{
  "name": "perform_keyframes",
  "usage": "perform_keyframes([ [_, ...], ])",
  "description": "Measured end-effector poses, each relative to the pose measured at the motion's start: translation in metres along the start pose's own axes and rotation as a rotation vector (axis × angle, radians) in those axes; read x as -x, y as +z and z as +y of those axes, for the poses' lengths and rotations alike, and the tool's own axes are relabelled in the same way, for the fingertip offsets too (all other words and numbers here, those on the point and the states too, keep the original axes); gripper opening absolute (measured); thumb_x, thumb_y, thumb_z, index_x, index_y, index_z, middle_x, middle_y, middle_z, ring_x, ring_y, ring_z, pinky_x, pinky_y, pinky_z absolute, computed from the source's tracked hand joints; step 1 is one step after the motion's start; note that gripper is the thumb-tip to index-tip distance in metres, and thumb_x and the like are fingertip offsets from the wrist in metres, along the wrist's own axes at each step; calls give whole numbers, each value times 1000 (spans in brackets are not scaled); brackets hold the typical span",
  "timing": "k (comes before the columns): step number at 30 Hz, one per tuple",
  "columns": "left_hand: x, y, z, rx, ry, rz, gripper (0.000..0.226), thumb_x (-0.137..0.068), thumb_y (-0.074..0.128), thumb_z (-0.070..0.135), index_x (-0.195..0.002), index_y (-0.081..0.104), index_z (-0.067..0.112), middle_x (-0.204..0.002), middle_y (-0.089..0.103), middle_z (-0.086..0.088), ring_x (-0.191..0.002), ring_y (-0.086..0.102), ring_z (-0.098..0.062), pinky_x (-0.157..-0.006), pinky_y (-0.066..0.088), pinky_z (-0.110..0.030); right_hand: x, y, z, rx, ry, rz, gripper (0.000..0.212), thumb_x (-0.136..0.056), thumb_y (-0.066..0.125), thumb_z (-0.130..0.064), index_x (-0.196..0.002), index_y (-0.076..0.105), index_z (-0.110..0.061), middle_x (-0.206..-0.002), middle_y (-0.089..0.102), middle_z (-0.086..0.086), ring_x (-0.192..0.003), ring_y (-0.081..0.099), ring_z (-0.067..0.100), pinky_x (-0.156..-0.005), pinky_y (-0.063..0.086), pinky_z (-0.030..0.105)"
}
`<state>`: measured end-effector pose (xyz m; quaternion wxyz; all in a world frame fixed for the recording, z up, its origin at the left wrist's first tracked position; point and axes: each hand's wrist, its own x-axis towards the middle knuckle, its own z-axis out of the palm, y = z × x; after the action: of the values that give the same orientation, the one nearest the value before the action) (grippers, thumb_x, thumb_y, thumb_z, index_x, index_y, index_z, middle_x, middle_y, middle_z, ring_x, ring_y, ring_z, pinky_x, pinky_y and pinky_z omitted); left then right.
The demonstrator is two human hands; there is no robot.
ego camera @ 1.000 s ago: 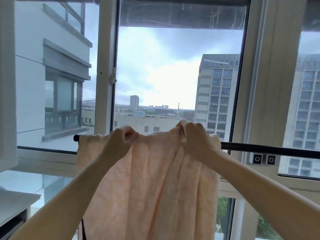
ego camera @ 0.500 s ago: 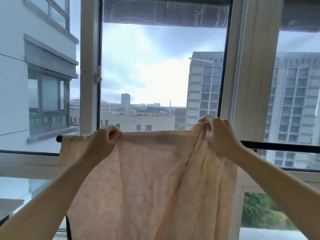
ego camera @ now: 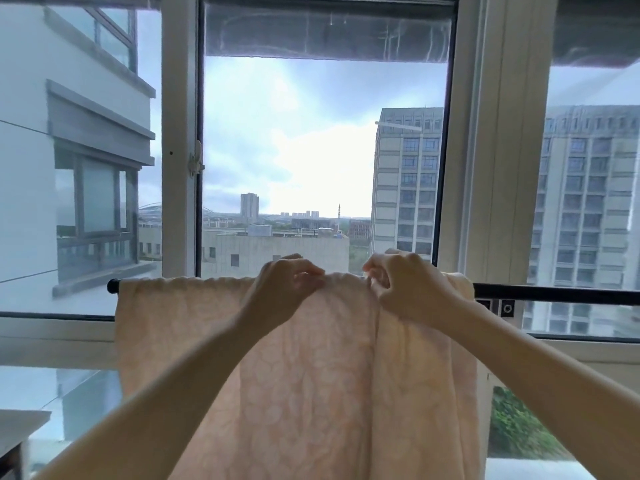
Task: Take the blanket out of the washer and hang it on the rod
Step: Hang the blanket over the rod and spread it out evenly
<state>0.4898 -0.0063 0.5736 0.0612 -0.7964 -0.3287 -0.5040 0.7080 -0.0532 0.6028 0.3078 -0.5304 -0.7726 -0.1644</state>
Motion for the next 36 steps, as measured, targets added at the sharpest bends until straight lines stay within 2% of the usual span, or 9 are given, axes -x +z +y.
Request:
perform_keyframes([
  [6, -3, -4, -10, -39, -36, 61, 3, -86, 70, 13, -86, 72, 13, -76, 62, 12, -71, 57, 4, -68, 44, -5, 8, -1, -1, 128, -26, -13, 34, -86, 49, -10, -106, 61, -34, -99, 58, -10, -89, 59, 16, -79, 52, 41],
  [10, 5, -17, -32, -108, -95, 112, 4, -87, 67, 10, -85, 68, 8, -77, 64, 3, -71, 56, 2, -65, 42, -8, 14, -11, 6, 193, 16, -6, 38, -91, 43, -3, -102, 65, -32, -102, 57, -11, -92, 57, 13, -68, 39, 28],
  [14, 16, -44, -58, -195, -171, 164, 1, -85, 69, 5, -84, 68, 4, -77, 64, -1, -69, 55, -5, -69, 45, -14, 13, -17, 23, 161, 41, 9, 33, -88, 49, 0, -93, 70, -24, -98, 58, -10, -92, 57, 11, -71, 47, 29],
  [18, 21, -56, -63, -256, -188, 113, 6, -84, 68, 1, -86, 69, 6, -83, 67, -5, -72, 60, -11, -76, 54, -25, 14, -15, 24, 163, -10, 8, 26, -91, 50, -9, -95, 71, -23, -99, 61, -9, -94, 57, 10, -75, 47, 26],
  [20, 20, -53, -55, -250, -178, 98, 12, -85, 66, -1, -93, 69, 8, -93, 69, -6, -76, 62, -11, -77, 53, -22, 15, -13, 20, 149, -36, -6, 25, -92, 48, -15, -98, 70, -25, -101, 61, -10, -95, 57, 9, -77, 48, 25],
  [23, 15, -42, -34, -186, -120, 57, 23, -87, 66, 4, -108, 69, 14, -110, 68, 1, -88, 63, -10, -84, 54, -27, 15, -9, 15, 156, -47, -7, 24, -93, 46, -22, -104, 67, -26, -104, 61, -12, -96, 55, 6, -71, 41, 14],
  [26, 8, -24, -7, -127, 0, -22, 22, -91, 63, 15, -113, 68, 17, -115, 67, 2, -89, 63, -7, -86, 55, -31, 16, -3, 12, 145, -64, 43, 27, -91, 49, -24, -114, 64, -26, -111, 60, -10, -100, 55, 9, -87, 49, 28],
  [32, -6, 17, 25, -88, 73, -85, 31, -94, 56, 40, -114, 68, 20, -110, 67, 6, -93, 62, -9, -79, 54, -35, 21, 3, 11, 218, -30, 65, 36, -87, 53, -32, -123, 55, -29, -126, 55, -6, -116, 49, 16, -100, 44, 44],
  [36, -8, 39, 38, -100, 113, -52, 30, -90, 55, 41, -107, 72, 23, -105, 70, 6, -93, 63, -14, -81, 52, -37, 30, 0, 20, 141, -5, 176, 34, -92, 49, -39, -124, 53, -27, -124, 57, -5, -116, 50, 14, -97, 46, 39],
])
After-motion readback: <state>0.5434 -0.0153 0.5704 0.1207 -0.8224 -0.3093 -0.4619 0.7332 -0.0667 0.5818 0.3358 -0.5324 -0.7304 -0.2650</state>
